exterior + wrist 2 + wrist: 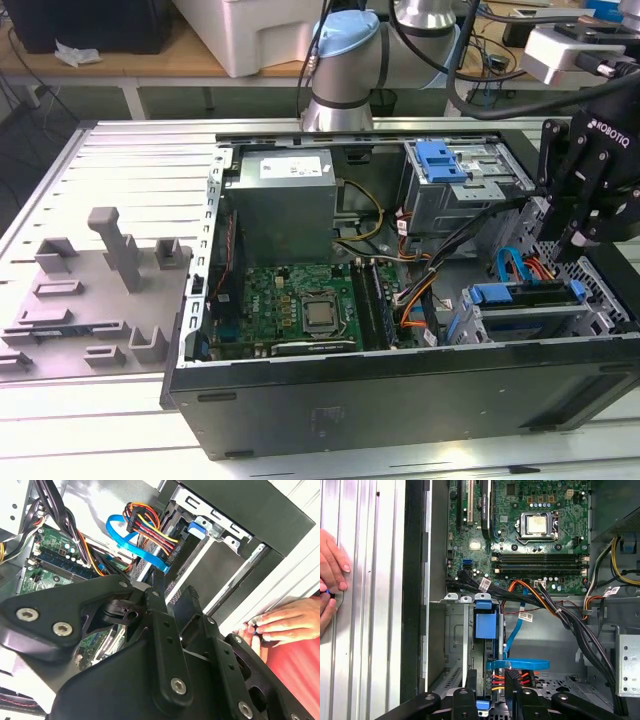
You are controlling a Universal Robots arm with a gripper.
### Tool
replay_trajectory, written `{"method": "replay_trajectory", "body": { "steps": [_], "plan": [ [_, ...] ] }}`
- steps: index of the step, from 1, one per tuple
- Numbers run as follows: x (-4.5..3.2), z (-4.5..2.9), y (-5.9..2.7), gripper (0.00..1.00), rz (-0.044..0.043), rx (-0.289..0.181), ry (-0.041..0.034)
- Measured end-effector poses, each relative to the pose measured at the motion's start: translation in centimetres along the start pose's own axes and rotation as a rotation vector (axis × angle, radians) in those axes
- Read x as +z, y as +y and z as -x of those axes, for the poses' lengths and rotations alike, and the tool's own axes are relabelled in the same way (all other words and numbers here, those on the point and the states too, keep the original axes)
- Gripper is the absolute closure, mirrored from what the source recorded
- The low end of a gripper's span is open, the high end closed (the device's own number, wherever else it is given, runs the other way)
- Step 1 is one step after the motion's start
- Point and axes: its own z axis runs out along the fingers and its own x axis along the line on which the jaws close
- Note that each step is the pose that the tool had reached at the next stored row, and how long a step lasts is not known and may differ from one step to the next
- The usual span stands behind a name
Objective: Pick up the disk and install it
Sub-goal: 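Insert the second disk wire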
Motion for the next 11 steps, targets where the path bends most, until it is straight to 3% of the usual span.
{"method": "replay_trajectory", "body": {
  "steps": [4, 5, 7, 10, 11],
  "plan": [
    [-0.01, 0.00, 0.00, 0.64, 0.0000, 0.000, 0.0001],
    [-0.01, 0.00, 0.00, 0.73, 0.0000, 0.000, 0.0001],
    [-0.02, 0.00, 0.00, 0.73, 0.0000, 0.000, 0.0001],
    [-0.02, 0.00, 0.00, 0.89, 0.0000, 0.000, 0.0001],
    [-0.02, 0.00, 0.00, 0.89, 0.0000, 0.000, 0.0001]
  ]
}}
